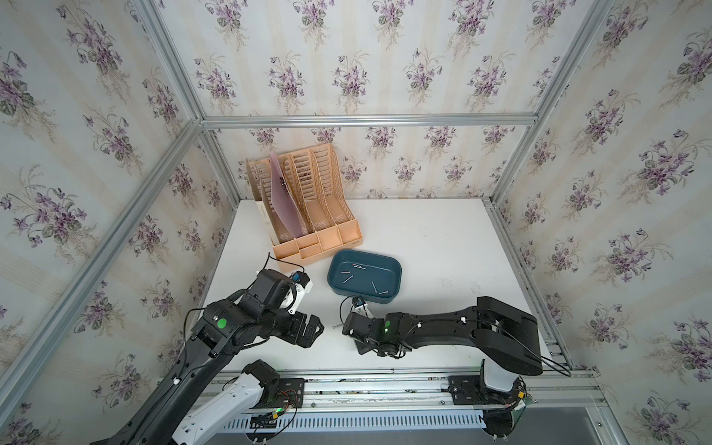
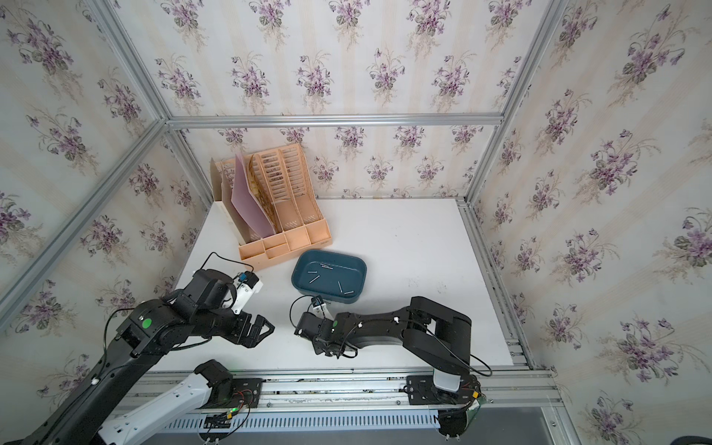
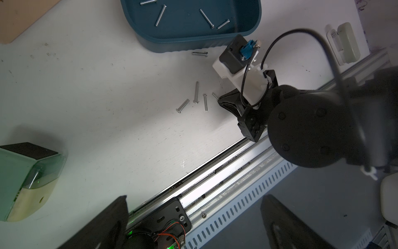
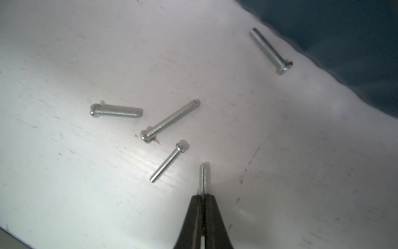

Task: Put the screws on the desktop into the storage box
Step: Pick up the screw from the center of the board.

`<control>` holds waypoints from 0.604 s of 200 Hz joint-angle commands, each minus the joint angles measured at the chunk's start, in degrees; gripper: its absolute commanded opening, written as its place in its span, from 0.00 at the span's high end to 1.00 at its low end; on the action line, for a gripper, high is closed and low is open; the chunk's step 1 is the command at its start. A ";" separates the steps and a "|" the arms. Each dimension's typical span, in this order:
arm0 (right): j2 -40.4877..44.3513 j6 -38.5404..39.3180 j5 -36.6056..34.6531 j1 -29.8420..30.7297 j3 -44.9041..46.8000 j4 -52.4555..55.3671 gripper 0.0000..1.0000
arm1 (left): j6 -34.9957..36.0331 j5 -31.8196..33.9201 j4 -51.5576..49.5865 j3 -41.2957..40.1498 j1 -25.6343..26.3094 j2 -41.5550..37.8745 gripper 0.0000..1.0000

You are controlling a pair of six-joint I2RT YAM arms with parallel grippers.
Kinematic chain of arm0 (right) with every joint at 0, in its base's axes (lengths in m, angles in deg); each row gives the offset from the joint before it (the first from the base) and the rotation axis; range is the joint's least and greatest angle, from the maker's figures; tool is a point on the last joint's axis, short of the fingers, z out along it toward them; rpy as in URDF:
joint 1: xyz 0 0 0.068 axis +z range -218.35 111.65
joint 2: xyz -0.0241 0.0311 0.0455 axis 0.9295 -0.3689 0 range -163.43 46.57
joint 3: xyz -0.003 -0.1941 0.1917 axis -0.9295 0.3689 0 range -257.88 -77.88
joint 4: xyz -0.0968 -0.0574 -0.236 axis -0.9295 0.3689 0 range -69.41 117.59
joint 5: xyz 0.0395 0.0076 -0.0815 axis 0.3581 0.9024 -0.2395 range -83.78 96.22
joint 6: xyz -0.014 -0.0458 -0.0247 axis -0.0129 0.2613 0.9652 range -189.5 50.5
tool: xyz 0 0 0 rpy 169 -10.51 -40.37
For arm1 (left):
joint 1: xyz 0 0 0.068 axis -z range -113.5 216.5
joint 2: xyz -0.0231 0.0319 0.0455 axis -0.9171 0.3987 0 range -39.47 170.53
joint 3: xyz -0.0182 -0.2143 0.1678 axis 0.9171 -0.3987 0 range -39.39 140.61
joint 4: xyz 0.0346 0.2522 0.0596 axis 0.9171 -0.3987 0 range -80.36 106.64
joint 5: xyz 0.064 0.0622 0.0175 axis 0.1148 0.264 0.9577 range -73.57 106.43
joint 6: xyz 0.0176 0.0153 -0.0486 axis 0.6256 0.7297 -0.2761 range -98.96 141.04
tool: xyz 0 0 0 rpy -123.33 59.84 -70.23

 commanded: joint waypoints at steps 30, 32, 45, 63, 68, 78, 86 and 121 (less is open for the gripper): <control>0.76 4.49 0.51 -1.10 2.63 10.49 1.00 | 0.50 -0.60 1.14 0.12 -0.04 0.41 0.01; 1.14 4.67 0.77 -1.14 2.94 9.84 1.00 | 0.54 -0.60 1.15 0.06 -0.02 0.39 0.01; 3.97 5.58 3.25 -1.82 5.04 5.40 1.00 | 0.41 -0.38 1.23 -0.04 -0.02 0.51 0.01; 8.71 7.14 7.16 -2.82 8.93 -2.29 1.00 | 0.38 -0.50 1.73 -0.31 -0.10 0.73 0.01; 10.05 7.45 8.16 -2.98 9.81 -4.10 1.00 | 0.34 -0.51 1.80 -0.31 -0.01 0.85 0.01; 12.57 7.87 9.69 -3.60 11.75 -7.08 1.00 | 0.38 -0.59 2.02 -0.40 -0.02 1.11 0.01; 14.66 8.08 11.03 -4.27 13.28 -9.34 1.00 | 0.37 -0.64 2.27 -0.40 -0.02 1.25 0.01; 24.62 8.46 15.26 -8.15 18.75 -13.97 1.00 | 0.36 -0.95 3.17 -0.44 -0.02 1.79 0.01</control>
